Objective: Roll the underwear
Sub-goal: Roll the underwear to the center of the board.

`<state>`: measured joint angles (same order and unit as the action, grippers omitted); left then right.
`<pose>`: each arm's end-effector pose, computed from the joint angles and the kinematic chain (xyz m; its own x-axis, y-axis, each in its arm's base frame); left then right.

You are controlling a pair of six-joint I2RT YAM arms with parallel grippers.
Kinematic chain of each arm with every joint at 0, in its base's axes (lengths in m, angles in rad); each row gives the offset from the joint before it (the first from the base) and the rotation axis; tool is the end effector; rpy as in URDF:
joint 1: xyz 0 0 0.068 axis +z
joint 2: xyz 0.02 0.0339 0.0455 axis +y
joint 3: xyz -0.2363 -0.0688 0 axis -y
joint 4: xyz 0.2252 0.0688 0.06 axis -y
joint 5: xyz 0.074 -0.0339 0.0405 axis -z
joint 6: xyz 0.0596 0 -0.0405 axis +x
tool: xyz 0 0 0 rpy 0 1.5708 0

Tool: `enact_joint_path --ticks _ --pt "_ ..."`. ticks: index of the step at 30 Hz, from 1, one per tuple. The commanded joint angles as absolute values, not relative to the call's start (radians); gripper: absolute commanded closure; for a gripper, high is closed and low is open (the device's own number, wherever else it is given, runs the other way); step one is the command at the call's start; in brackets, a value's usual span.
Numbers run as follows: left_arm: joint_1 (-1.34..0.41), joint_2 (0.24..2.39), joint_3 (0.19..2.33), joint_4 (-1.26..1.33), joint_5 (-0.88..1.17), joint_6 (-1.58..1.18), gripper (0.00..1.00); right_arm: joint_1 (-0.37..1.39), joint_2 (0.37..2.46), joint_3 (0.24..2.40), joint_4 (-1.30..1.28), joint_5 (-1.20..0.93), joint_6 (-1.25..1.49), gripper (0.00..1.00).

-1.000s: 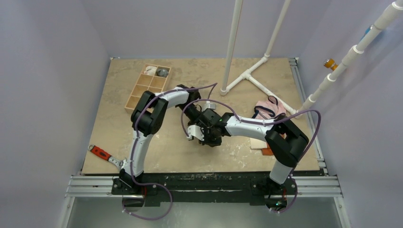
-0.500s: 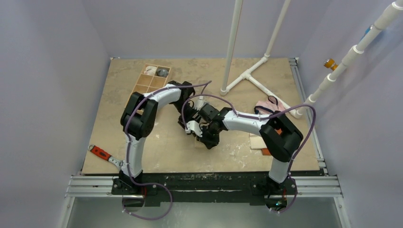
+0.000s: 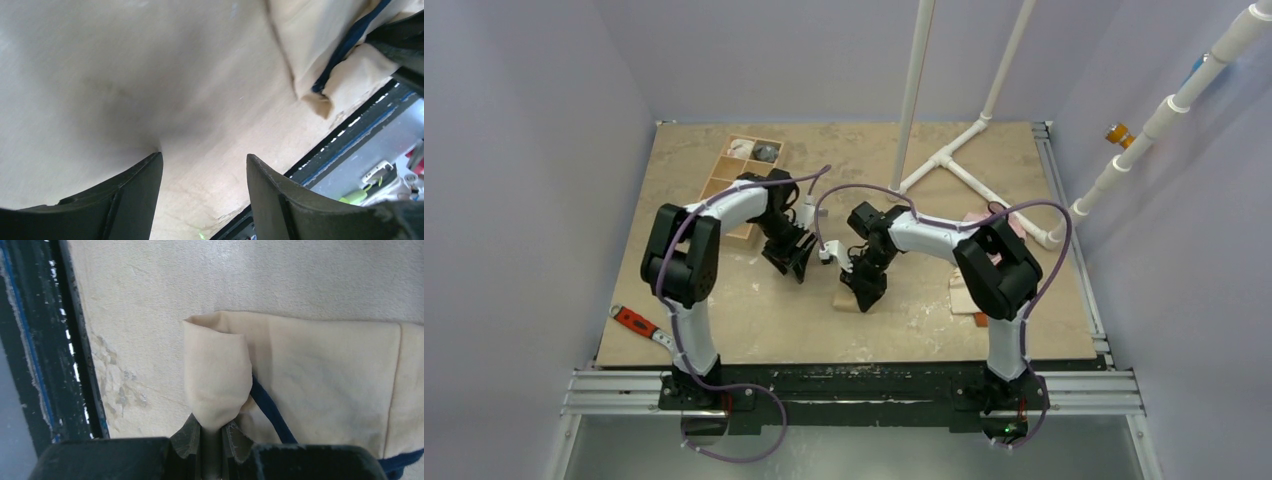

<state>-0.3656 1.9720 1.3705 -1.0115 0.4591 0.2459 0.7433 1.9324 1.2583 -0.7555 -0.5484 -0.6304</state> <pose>0.2955 -0.1414 0.1258 -0.8312 0.5519 -0.0669 0.5211 0.7316 -0.4397 0.2253 0.2493 0.1172 -0.2166 -0.8823 -0.4179 -0.9398 0.0725 0.3340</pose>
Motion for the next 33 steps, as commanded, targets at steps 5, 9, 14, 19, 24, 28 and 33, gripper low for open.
enact_joint_path --ticks 5,9,14,19,24,28,33 --pt "-0.321 1.682 1.2 -0.899 0.433 0.278 0.39 0.698 2.137 1.388 -0.934 -0.588 -0.782 1.0" --pt "-0.321 1.536 1.091 -0.845 0.461 0.302 0.39 0.676 2.212 1.487 -1.027 -0.658 -0.832 1.0" --pt "-0.322 1.353 0.936 -0.747 0.455 0.337 0.33 0.66 2.328 1.618 -1.17 -0.719 -0.903 0.99" --pt "-0.322 1.29 0.908 -0.733 0.493 0.337 0.17 0.646 2.4 1.683 -1.205 -0.739 -0.921 0.99" --pt "-0.376 1.265 0.916 -0.74 0.576 0.375 0.18 0.637 2.435 1.714 -1.226 -0.773 -0.936 0.99" --pt "-0.55 1.24 0.892 -0.654 0.498 0.405 0.22 0.637 2.49 1.762 -1.285 -0.806 -0.976 0.98" --pt "-0.732 1.295 0.895 -0.526 0.435 0.443 0.24 0.638 2.54 1.783 -1.326 -0.821 -1.009 0.95"
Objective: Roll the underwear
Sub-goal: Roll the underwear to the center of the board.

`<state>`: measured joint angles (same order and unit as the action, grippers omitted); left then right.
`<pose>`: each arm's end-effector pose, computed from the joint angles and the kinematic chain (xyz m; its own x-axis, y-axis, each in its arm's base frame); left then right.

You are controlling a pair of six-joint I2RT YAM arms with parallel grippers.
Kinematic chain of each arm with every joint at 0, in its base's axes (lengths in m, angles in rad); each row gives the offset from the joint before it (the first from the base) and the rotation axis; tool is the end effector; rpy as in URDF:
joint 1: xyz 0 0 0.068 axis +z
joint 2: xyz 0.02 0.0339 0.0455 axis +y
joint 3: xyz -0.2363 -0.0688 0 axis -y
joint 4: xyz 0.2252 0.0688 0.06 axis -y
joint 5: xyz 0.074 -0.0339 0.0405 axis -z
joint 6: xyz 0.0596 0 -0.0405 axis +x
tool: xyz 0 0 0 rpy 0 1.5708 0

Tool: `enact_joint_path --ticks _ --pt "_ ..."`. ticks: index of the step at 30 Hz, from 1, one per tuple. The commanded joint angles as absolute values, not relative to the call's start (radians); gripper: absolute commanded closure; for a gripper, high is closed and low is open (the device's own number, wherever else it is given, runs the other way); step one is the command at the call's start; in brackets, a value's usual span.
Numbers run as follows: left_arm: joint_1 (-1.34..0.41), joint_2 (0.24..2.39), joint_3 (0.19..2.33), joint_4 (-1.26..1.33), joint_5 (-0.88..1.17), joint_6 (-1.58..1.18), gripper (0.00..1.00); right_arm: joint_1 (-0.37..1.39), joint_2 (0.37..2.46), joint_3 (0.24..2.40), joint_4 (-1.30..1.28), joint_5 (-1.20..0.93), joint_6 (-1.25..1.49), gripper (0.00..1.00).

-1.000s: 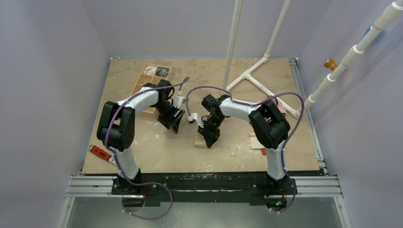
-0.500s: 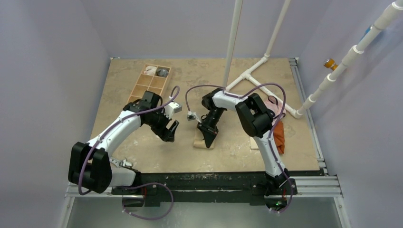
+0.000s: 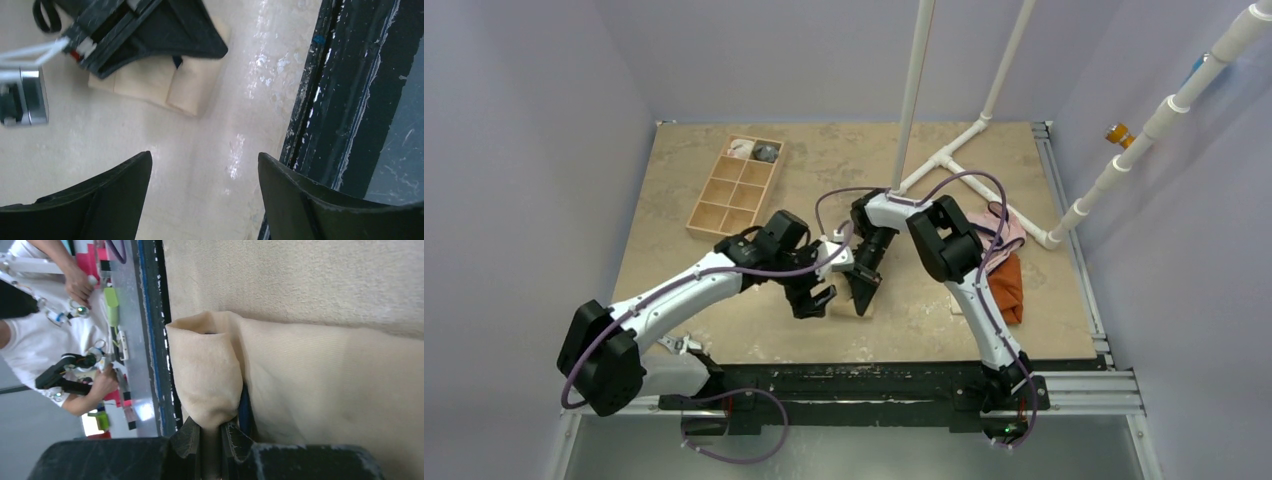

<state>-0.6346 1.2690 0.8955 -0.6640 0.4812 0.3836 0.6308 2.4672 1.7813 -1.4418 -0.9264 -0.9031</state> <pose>0.1816 -0.1679 0.2036 -0.3755 0.6884 -0.6206 0.9226 0.3415 -0.1793 0.2617 0.2501 0.0716 -0.4142 -0.8866 -0.2056 -0.5464 0.0615 0.8353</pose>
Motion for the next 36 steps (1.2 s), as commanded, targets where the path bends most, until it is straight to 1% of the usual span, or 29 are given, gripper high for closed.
enact_joint_path --ticks 1,6,9,17,29,32,36 --pt "-0.761 1.319 0.902 -0.505 0.417 0.45 0.24 0.638 2.539 1.782 -1.326 -0.821 -1.009 0.95" --pt "-0.861 1.457 0.926 -0.406 0.351 0.435 0.28 0.632 2.523 1.771 -1.3 -0.798 -0.985 0.95" --pt "-0.883 1.508 0.929 -0.358 0.326 0.417 0.29 0.622 2.517 1.749 -1.26 -0.76 -0.936 0.96" --pt "-0.939 1.565 0.911 -0.248 0.245 0.416 0.31 0.602 2.529 1.713 -1.244 -0.709 -0.906 0.96" --pt "-0.972 1.636 0.911 -0.201 0.253 0.427 0.34 0.586 2.531 1.711 -1.254 -0.719 -0.917 0.96" --pt "-0.985 1.659 0.924 -0.205 0.254 0.425 0.38 0.585 2.529 1.71 -1.254 -0.719 -0.916 0.96" --pt "-0.992 1.683 0.918 -0.191 0.253 0.409 0.5 0.577 2.525 1.709 -1.252 -0.724 -0.913 0.95"
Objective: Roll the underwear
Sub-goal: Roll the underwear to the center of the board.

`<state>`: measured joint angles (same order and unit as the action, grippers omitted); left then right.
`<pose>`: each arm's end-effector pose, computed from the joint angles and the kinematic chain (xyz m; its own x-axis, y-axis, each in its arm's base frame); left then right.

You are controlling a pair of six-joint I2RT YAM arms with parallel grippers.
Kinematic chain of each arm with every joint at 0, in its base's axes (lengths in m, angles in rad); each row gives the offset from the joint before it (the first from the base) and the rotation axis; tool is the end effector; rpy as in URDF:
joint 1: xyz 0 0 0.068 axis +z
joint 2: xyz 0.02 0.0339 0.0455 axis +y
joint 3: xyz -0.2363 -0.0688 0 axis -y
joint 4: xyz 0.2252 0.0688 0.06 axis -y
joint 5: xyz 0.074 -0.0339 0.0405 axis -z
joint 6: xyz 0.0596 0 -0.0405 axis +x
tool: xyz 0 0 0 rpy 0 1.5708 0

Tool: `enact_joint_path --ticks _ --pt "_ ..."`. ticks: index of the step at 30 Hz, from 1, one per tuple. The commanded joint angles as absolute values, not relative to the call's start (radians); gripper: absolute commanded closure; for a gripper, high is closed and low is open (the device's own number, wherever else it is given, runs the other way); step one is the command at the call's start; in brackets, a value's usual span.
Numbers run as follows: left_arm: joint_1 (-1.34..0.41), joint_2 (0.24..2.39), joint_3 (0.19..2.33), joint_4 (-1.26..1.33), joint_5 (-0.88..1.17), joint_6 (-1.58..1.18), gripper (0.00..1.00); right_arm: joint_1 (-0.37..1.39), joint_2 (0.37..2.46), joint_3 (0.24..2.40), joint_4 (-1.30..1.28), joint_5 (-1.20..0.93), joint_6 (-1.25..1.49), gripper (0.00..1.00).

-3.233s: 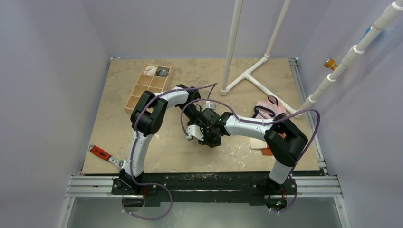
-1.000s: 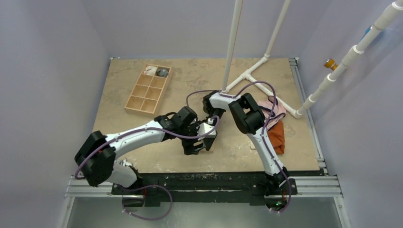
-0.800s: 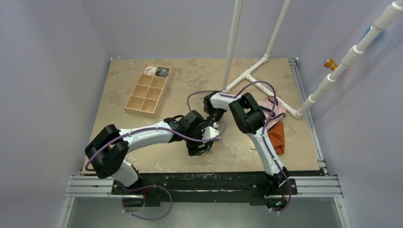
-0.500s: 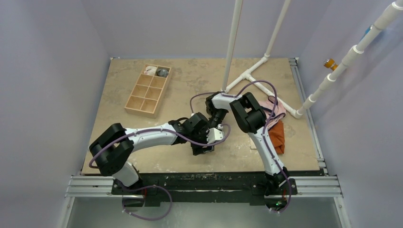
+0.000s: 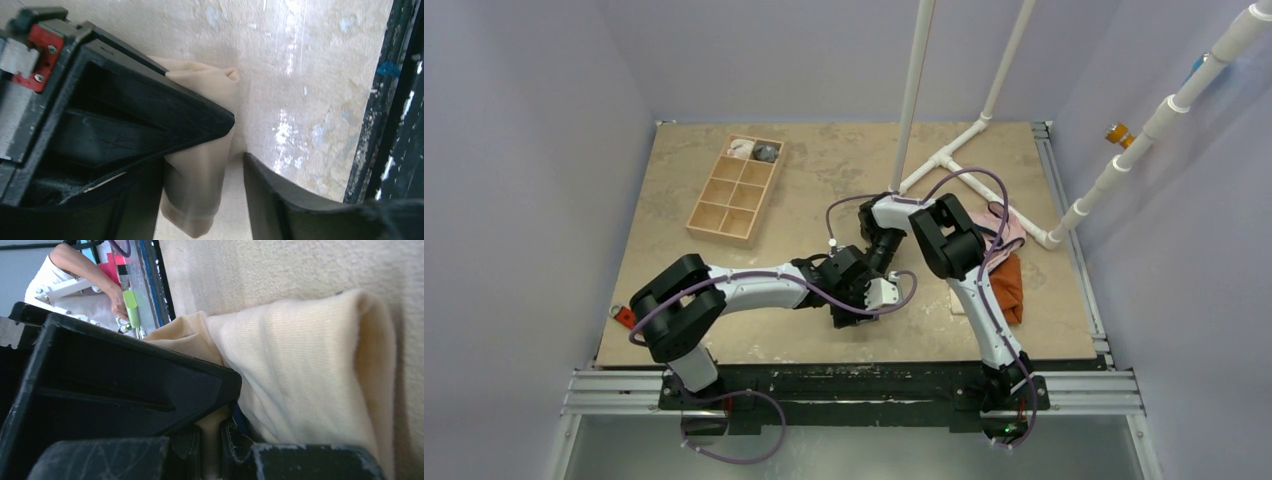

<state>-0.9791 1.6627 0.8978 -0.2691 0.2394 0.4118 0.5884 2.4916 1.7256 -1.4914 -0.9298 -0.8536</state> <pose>0.1629 -0.2678 0.1228 -0.0894 0.8302 -0.5502 0.9928 0.1188 0.0180 0.2584 0.2298 0.0588 -0.4912 -0.8696 -0.0505 -0.4252 0.1888 0.8852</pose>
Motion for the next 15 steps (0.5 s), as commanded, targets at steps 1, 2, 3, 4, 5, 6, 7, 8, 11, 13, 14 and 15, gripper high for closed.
enact_joint_path --ticks 1,2,3,4,5,6,7,8,11,13,14,15 --pt "-0.994 1.691 0.919 -0.189 0.254 0.403 0.54 0.576 2.525 1.709 -1.253 -0.724 -0.912 0.95" --pt "-0.994 1.698 0.92 -0.186 0.254 0.397 0.57 0.573 2.524 1.709 -1.253 -0.725 -0.911 0.95" --pt "-0.994 1.705 0.918 -0.182 0.255 0.393 0.61 0.572 2.522 1.71 -1.253 -0.726 -0.91 0.95" --pt "-0.994 1.713 0.916 -0.18 0.255 0.39 0.65 0.569 2.521 1.708 -1.251 -0.728 -0.91 0.94" --pt "-0.994 1.721 0.917 -0.182 0.257 0.387 0.68 0.567 2.518 1.708 -1.251 -0.729 -0.908 0.94" --pt "-0.994 1.727 0.922 -0.188 0.258 0.385 0.72 0.565 2.517 1.708 -1.252 -0.731 -0.907 0.94" --pt "-0.994 1.731 0.926 -0.194 0.26 0.384 0.76 0.564 2.514 1.706 -1.249 -0.734 -0.905 0.93" --pt "-0.994 1.734 0.931 -0.196 0.259 0.383 0.8 0.563 2.512 1.707 -1.248 -0.735 -0.9 0.93" --pt "-0.994 1.752 0.945 -0.213 0.258 0.384 0.93 0.559 2.501 1.705 -1.244 -0.739 -0.891 0.88" --pt "-0.994 1.769 0.959 -0.233 0.259 0.383 1.0 0.558 2.489 1.701 -1.244 -0.741 -0.888 0.84" --pt "-0.994 1.781 0.966 -0.242 0.26 0.383 1.0 0.556 2.48 1.696 -1.242 -0.739 -0.884 0.83" --pt "-0.994 1.789 0.971 -0.248 0.262 0.385 1.0 0.555 2.47 1.688 -1.239 -0.738 -0.879 0.82"
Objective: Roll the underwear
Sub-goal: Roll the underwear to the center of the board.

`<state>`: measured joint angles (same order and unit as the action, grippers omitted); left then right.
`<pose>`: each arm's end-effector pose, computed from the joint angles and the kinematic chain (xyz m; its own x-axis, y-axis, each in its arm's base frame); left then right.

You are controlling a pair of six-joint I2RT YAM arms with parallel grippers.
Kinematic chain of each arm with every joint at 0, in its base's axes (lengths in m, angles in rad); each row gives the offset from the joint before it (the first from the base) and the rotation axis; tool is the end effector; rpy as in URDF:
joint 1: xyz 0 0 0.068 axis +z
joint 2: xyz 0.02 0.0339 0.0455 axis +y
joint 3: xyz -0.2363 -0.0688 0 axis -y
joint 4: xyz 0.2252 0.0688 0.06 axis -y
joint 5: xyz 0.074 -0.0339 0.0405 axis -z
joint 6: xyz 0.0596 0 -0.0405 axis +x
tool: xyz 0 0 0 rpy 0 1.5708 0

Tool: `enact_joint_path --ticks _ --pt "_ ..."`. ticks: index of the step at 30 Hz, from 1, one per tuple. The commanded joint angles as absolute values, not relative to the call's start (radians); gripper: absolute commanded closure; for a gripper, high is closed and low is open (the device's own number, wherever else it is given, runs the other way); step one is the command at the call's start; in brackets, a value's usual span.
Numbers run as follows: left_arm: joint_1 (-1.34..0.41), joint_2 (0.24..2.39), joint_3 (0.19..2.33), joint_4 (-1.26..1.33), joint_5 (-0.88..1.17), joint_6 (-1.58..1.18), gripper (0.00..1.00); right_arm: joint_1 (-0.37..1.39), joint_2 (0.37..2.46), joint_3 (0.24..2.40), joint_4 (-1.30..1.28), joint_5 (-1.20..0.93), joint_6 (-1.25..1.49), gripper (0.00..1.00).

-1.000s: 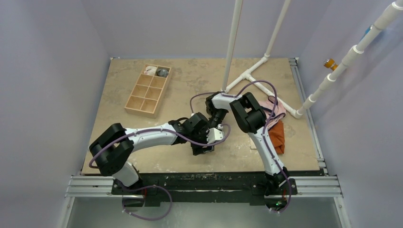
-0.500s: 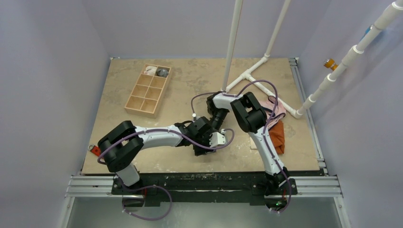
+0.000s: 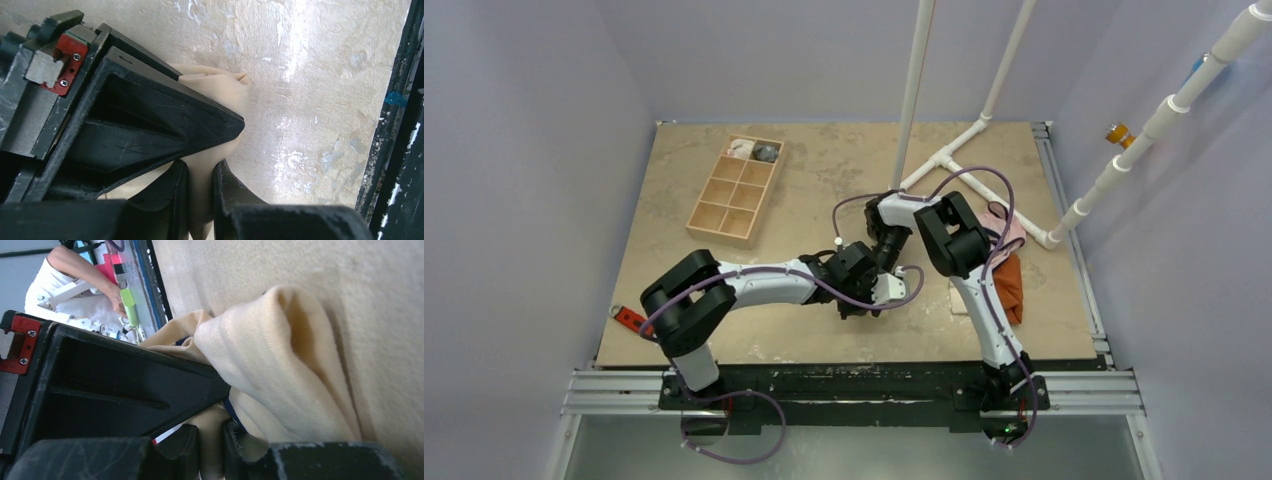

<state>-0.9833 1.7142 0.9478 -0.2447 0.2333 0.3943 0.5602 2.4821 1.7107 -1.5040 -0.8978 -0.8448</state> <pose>0.1702 -0.2804 0.1226 -0.0964 0.8191 -0.5654 0.9909 0.1326 0.0231 0.2616 0.2191 0.0596 -0.5017 -0.8649 -0.0155 -0.4177 0.2265 0.8799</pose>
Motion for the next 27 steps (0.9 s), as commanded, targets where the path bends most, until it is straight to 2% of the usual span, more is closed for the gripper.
enact_joint_path --ticks 1,6,27 --pt "-0.994 1.797 0.977 -0.253 0.262 0.385 1.0 0.552 2.458 1.679 -1.234 -0.735 -0.877 0.8" --pt "-0.994 1.834 1.002 -0.288 0.274 0.396 1.0 0.529 2.392 1.631 -1.21 -0.715 -0.86 0.67" --pt "-0.994 1.899 1.054 -0.342 0.258 0.399 1.0 0.358 2.173 1.454 -1.194 -0.672 -0.876 0.59"
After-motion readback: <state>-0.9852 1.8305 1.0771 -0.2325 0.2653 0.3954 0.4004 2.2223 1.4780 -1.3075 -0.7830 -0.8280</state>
